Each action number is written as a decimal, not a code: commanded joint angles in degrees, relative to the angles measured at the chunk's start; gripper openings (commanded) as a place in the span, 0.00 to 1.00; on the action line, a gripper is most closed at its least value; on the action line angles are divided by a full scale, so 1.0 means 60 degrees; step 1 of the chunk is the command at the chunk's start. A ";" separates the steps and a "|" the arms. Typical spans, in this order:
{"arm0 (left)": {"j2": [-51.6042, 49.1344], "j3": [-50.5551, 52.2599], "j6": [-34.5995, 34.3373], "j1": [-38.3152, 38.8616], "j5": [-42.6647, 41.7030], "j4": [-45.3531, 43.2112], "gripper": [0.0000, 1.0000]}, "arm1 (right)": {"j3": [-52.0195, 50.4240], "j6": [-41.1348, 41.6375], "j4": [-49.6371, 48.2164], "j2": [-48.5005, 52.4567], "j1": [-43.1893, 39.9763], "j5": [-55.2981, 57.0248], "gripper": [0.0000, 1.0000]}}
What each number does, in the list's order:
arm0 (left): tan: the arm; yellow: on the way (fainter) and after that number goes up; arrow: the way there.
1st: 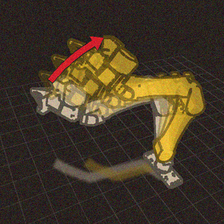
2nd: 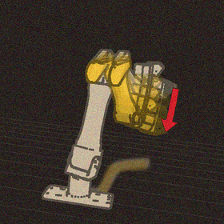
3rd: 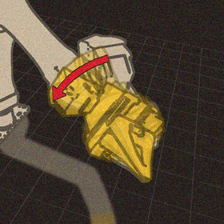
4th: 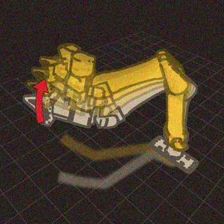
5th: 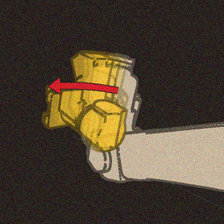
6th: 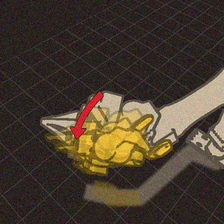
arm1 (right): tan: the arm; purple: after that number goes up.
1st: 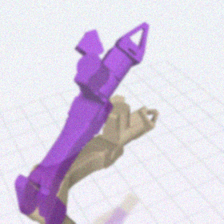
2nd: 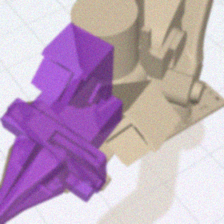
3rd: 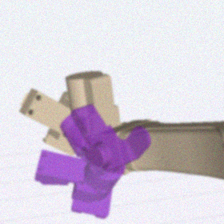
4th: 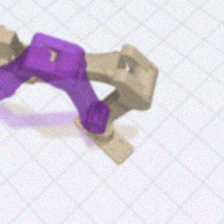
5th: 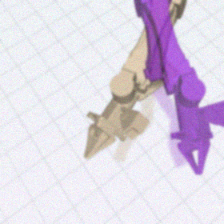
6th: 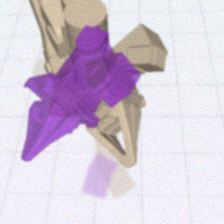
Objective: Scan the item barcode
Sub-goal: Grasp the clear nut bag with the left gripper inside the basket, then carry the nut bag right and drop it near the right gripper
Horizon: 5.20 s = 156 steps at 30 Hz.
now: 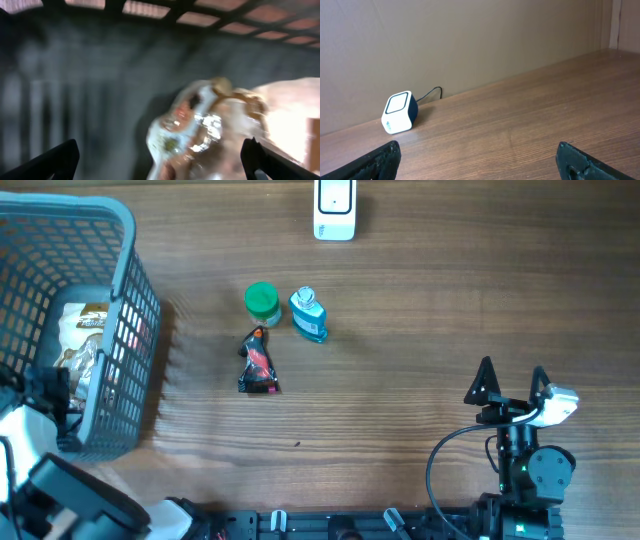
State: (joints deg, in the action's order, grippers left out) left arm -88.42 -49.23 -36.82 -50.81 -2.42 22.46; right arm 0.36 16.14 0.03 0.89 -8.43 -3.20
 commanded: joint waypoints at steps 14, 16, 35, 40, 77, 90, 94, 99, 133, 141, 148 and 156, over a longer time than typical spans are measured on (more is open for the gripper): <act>-0.0561 -0.0433 -0.0193 0.0233 0.0379 0.0856 1.00 | -0.0011 -0.0160 -0.0022 -0.0076 0.0018 -0.0113 1.00; -0.0565 -0.0616 -0.0197 0.0262 0.0455 0.1024 1.00 | -0.0011 -0.0157 -0.0022 -0.0076 0.0018 -0.0113 1.00; -0.0667 -0.0601 -0.0237 0.1559 0.0018 -0.0357 1.00 | -0.0011 -0.0160 -0.0022 -0.0076 0.0018 -0.0113 1.00; -0.1351 -0.0597 -0.0237 0.1559 -0.0058 -0.0328 1.00 | -0.0011 -0.0160 -0.0022 -0.0076 0.0018 -0.0113 1.00; -0.2517 -0.0586 0.0550 0.2459 -0.4033 -0.1071 0.45 | -0.0011 -0.0157 -0.0022 -0.0076 0.0018 -0.0113 1.00; 0.0219 -0.0754 0.0131 0.2441 -0.4237 -0.1020 0.26 | -0.0011 -0.0160 -0.0022 -0.0076 0.0018 -0.0113 1.00; 0.1155 -0.0754 -0.0018 0.2441 -0.4240 -0.0943 0.26 | -0.0011 -0.0157 -0.0022 -0.0076 0.0018 -0.0113 1.00; 0.2299 -0.0790 -0.0022 0.2422 -0.4233 -0.0805 0.26 | -0.0011 -0.0160 -0.0022 -0.0076 0.0018 -0.0113 1.00; 0.5508 -0.3118 -0.0412 0.5388 -0.8961 0.1585 0.23 | -0.0011 -0.0157 -0.0022 -0.0076 0.0018 -0.0113 1.00; 0.4411 -0.3118 -0.0069 1.0389 -0.7399 0.1599 0.24 | -0.0011 -0.0160 -0.0022 -0.0076 0.0018 -0.0113 1.00; 0.1767 -0.3093 0.0382 1.2976 -0.5785 0.2018 0.23 | -0.0011 -0.0157 -0.0022 -0.0076 0.0018 -0.0113 1.00; -0.1140 -0.3089 0.0331 1.4531 -0.4790 0.1541 0.24 | -0.0011 -0.0160 -0.0022 -0.0076 0.0018 -0.0113 1.00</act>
State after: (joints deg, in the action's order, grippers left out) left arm -90.06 -66.94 -35.88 34.06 -34.72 33.45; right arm 0.36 16.14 0.05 0.89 -8.43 -3.20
